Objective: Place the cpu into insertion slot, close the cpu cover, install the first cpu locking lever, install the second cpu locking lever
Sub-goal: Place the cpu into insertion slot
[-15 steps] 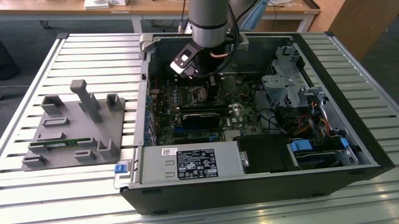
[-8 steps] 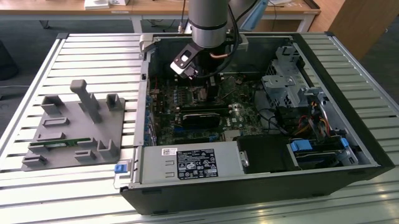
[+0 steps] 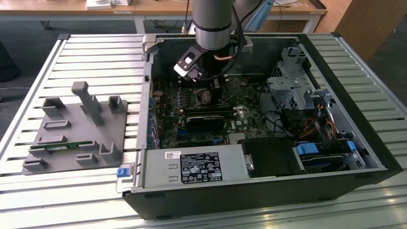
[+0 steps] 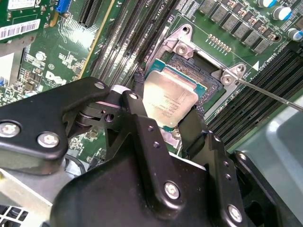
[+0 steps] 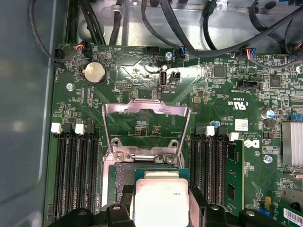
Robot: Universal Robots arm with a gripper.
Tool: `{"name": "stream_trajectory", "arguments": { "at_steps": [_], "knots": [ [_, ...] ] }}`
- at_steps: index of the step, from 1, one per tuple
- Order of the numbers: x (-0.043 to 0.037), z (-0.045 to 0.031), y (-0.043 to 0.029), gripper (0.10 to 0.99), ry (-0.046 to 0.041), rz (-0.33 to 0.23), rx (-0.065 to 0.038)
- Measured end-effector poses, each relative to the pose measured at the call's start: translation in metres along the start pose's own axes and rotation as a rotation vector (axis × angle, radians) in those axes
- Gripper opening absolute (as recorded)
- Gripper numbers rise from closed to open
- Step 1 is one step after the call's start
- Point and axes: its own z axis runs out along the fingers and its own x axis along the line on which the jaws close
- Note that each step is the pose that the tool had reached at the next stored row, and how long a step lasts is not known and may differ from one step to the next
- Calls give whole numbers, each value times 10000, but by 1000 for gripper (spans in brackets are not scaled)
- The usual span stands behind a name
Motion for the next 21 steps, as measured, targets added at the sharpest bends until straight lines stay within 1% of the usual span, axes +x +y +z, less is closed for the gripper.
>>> {"name": "stream_trajectory", "arguments": {
  "at_steps": [4, 11, 17, 21],
  "knots": [
    [22, 19, -1, 541, 0, 8, 0],
    [74, 29, -2, 541, -9, 22, 1],
    [154, 59, -6, 541, -18, 100, 4],
    [158, 87, -13, 541, -26, 194, 6]
  ]
}}
